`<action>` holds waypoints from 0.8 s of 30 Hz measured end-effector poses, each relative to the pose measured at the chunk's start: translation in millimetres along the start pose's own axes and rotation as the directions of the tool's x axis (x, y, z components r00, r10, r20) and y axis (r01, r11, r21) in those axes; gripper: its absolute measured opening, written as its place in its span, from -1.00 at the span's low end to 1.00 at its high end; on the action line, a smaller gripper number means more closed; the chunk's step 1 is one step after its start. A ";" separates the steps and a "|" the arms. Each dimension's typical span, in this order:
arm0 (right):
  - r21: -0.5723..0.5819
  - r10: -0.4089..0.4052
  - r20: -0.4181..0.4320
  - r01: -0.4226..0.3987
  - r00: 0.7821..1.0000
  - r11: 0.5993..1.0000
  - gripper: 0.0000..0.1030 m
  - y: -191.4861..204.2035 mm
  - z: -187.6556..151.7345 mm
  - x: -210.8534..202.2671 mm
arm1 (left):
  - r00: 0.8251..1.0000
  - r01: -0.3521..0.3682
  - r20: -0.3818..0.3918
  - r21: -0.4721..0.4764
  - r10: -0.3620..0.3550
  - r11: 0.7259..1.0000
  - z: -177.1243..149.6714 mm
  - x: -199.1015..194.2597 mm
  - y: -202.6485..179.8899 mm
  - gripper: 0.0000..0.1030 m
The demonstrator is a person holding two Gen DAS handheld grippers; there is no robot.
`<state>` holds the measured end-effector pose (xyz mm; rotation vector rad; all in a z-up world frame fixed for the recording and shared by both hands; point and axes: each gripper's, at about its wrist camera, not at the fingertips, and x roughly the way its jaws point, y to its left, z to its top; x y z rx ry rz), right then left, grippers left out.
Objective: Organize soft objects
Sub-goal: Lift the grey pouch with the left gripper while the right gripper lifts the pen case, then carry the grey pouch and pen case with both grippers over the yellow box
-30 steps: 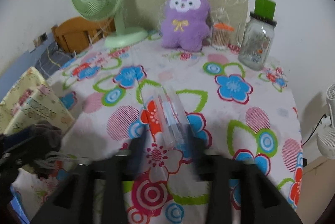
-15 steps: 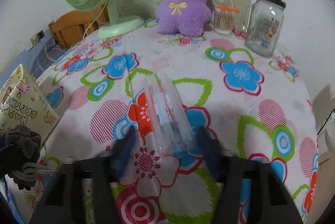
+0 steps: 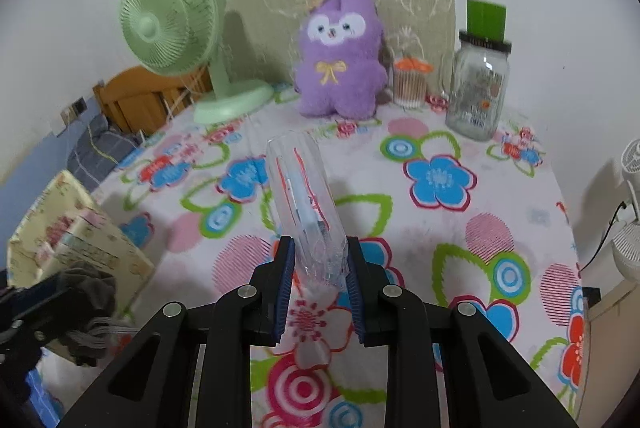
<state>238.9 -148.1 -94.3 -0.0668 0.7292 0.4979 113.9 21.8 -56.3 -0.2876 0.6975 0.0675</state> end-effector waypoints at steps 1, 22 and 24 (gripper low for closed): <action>-0.002 0.001 0.012 -0.001 1.000 1.000 -0.46 4.7 2.0 -6.6 | 1.000 0.002 0.004 0.000 -0.002 1.000 0.6 -2.9 0.8 -0.50; -0.114 0.069 0.174 -0.050 0.982 0.992 -0.46 108.1 26.3 -96.7 | 0.992 -0.001 0.126 -0.049 0.007 0.999 22.1 -80.2 50.1 -0.49; -0.121 0.089 0.172 -0.069 0.981 0.990 -0.46 118.7 26.8 -98.1 | 0.991 -0.014 0.135 -0.057 0.022 0.998 23.6 -86.3 58.7 -0.49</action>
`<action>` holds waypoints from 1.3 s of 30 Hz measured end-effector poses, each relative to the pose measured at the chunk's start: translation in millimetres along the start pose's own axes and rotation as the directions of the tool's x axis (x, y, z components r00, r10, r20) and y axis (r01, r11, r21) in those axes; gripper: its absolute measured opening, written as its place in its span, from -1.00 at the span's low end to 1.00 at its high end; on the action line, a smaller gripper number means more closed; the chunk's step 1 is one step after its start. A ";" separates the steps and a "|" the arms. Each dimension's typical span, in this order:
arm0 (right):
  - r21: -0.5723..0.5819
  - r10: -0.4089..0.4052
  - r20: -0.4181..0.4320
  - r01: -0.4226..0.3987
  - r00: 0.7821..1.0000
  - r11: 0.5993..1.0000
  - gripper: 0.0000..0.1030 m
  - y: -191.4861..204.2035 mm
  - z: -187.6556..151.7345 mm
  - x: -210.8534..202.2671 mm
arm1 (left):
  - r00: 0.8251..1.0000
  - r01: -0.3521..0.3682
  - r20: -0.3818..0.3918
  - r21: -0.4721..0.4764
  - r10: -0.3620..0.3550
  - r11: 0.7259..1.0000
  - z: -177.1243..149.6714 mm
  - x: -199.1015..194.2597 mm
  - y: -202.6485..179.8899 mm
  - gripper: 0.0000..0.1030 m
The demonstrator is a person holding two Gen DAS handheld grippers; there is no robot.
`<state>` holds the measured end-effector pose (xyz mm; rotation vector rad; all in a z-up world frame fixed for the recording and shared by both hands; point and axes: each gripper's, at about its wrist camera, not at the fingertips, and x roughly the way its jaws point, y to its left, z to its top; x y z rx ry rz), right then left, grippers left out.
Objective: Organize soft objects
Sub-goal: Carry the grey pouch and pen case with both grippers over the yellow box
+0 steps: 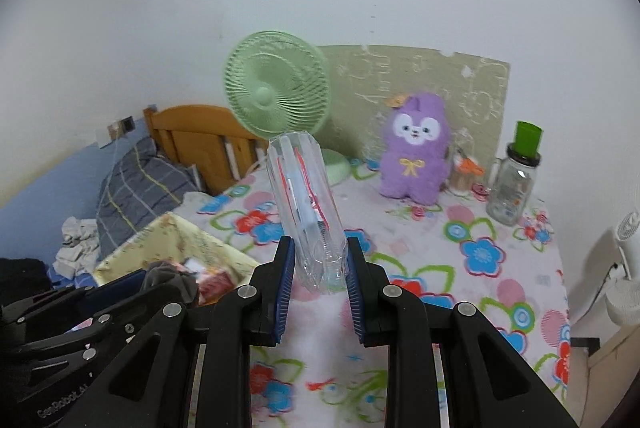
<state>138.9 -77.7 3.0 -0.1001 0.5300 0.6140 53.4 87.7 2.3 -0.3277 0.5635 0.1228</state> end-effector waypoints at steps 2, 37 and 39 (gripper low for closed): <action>-0.001 0.023 -0.002 -0.023 1.000 1.000 -0.46 9.2 0.9 1.0 | 1.000 -0.009 0.005 -0.006 0.009 1.000 1.1 -3.8 6.2 -0.49; -0.099 0.076 -0.088 -0.085 0.993 0.991 -0.45 99.8 1.6 50.2 | 0.990 -0.135 -0.040 -0.052 0.133 0.989 6.2 10.1 89.0 -0.49; -0.120 0.050 -0.100 -0.062 0.994 0.991 -0.45 103.0 -1.0 55.5 | 0.990 -0.136 -0.050 -0.046 0.134 0.990 5.2 12.9 91.0 -0.49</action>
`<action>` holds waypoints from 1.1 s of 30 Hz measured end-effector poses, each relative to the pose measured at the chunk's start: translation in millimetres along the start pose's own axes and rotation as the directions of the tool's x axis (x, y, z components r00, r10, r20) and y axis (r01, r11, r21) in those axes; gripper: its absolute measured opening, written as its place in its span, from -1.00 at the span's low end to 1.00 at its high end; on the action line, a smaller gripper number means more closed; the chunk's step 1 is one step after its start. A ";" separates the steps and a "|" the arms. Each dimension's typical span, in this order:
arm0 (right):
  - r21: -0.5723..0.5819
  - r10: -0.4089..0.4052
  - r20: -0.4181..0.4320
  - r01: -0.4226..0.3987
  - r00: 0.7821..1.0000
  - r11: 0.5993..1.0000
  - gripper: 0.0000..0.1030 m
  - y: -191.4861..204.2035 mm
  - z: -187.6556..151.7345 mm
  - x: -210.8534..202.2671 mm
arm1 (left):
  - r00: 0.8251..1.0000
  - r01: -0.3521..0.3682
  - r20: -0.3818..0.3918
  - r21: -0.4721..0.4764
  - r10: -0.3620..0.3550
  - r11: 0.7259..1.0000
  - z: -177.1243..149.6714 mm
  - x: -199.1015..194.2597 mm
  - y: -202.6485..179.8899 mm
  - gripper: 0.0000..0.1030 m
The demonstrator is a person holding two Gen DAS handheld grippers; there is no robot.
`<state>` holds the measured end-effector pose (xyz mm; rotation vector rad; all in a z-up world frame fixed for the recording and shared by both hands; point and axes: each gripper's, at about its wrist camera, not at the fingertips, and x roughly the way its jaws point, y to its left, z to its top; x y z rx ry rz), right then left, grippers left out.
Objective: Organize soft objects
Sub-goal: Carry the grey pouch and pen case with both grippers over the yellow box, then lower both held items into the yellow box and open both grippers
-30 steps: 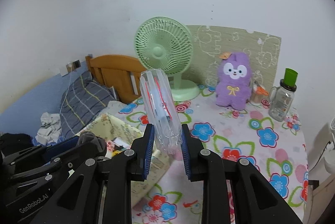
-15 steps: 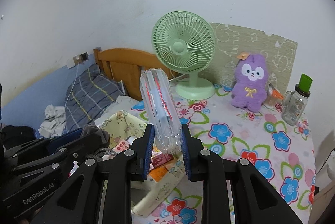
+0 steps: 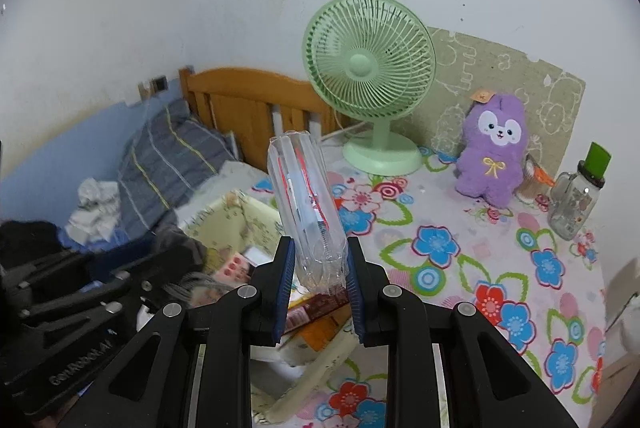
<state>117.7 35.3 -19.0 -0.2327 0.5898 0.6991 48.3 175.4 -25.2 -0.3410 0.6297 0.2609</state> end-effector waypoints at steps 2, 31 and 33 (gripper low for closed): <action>0.000 0.012 -0.009 -0.012 1.000 1.000 -0.45 2.4 -1.2 3.2 | 1.000 -0.004 0.000 -0.003 0.004 1.000 -0.3 0.7 1.8 -0.49; -0.013 0.018 -0.063 -0.018 0.998 1.000 -0.45 10.5 -5.9 20.1 | 0.999 -0.027 -0.030 -0.013 0.026 1.000 2.4 20.3 16.7 -0.48; -0.012 0.018 -0.067 -0.019 0.998 1.000 -0.45 10.1 -6.1 21.6 | 0.999 -0.031 -0.033 -0.013 0.030 0.999 2.4 22.1 17.7 -0.48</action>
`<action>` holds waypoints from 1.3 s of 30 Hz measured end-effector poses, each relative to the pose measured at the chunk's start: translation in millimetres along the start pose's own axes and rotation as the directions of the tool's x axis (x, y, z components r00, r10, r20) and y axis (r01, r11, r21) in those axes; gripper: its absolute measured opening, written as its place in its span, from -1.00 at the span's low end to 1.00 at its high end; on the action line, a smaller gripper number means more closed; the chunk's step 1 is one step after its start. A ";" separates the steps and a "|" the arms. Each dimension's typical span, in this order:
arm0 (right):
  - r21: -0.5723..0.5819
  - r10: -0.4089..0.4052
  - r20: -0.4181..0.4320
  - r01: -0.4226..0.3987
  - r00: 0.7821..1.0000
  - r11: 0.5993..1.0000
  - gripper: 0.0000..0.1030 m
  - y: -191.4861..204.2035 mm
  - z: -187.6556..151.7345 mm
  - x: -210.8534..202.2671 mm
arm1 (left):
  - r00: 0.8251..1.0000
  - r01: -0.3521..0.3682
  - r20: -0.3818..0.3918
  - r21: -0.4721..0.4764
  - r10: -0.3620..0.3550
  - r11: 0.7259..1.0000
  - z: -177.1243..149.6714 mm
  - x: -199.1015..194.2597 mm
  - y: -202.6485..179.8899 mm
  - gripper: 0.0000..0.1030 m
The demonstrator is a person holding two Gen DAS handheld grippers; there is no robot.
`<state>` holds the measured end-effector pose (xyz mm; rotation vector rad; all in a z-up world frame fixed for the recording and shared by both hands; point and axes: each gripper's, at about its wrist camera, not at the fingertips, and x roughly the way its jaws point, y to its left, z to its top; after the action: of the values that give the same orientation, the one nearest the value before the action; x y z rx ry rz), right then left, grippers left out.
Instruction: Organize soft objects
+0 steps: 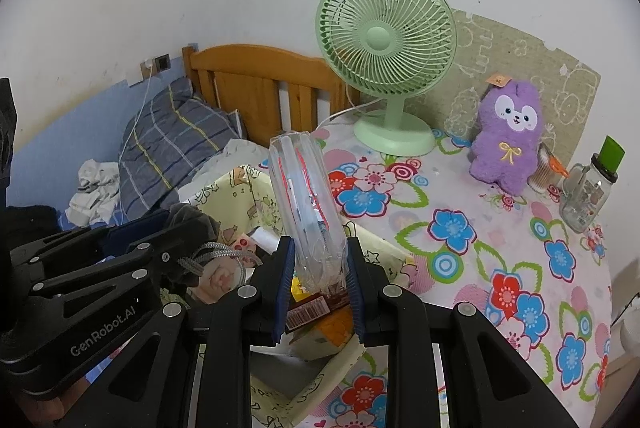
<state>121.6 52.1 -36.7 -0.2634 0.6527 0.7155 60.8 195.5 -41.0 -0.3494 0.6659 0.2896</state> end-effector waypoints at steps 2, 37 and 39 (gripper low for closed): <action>0.000 -0.003 -0.004 0.003 1.000 1.000 -0.45 -0.3 -0.3 0.9 | 1.000 -0.001 -0.004 0.000 0.001 1.000 0.6 1.6 0.6 -0.47; 0.078 -0.067 0.078 0.061 0.995 0.995 0.64 -23.8 -9.1 -40.3 | 0.998 -0.055 -0.004 0.007 0.055 0.998 -2.6 -16.1 -8.7 0.69; 0.084 -0.074 0.084 0.067 0.994 0.994 0.64 -27.2 -10.1 -45.1 | 0.999 -0.050 0.001 0.014 0.050 0.999 -3.2 -18.4 -12.2 0.69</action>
<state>109.8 4.2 -15.7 -0.1785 0.5852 0.6279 49.8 180.4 -28.7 -0.3195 0.6765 0.3323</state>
